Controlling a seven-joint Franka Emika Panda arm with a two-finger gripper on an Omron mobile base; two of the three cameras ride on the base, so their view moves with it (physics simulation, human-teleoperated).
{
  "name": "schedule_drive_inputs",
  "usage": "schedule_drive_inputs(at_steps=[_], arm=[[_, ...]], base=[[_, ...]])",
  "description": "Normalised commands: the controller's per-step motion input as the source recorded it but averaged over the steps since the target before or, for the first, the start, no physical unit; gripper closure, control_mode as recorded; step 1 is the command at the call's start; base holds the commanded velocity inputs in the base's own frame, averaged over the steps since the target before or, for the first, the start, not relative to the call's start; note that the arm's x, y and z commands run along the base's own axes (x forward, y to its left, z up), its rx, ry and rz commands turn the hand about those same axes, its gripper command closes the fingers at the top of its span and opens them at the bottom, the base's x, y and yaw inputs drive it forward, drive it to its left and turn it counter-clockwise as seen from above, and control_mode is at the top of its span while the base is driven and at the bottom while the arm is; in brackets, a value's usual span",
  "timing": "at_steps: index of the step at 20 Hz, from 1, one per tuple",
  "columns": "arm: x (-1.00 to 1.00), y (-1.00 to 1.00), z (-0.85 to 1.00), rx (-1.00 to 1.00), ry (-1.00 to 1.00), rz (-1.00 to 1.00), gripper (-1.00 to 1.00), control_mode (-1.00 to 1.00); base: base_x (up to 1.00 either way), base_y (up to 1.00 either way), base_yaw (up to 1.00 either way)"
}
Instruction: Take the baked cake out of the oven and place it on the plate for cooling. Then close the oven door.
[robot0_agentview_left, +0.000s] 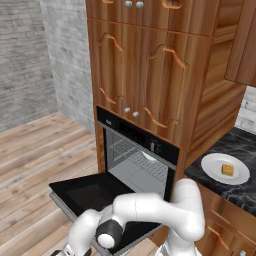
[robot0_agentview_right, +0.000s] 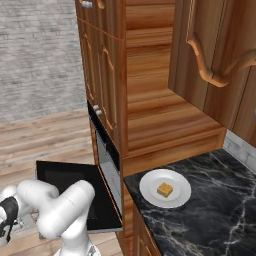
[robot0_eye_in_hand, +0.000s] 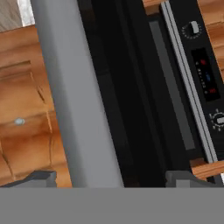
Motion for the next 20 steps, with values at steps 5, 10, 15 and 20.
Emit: schedule_drive_inputs(at_steps=[5, 10, 15, 20], arm=[[0.39, -0.17, -0.06, -0.07, -0.17, -0.12, -1.00, -1.00], [0.33, -0.29, -0.05, -0.14, -0.20, -0.15, -1.00, -1.00], [0.28, -0.42, 0.23, -0.27, -0.29, -0.23, -1.00, -1.00], [0.37, -0.41, 0.70, -0.40, -0.29, -0.27, -1.00, -1.00]], base=[[0.00, 0.00, 0.00], [0.00, 0.00, 0.00], [0.00, 0.00, 0.00], [0.00, 0.00, 0.00]])
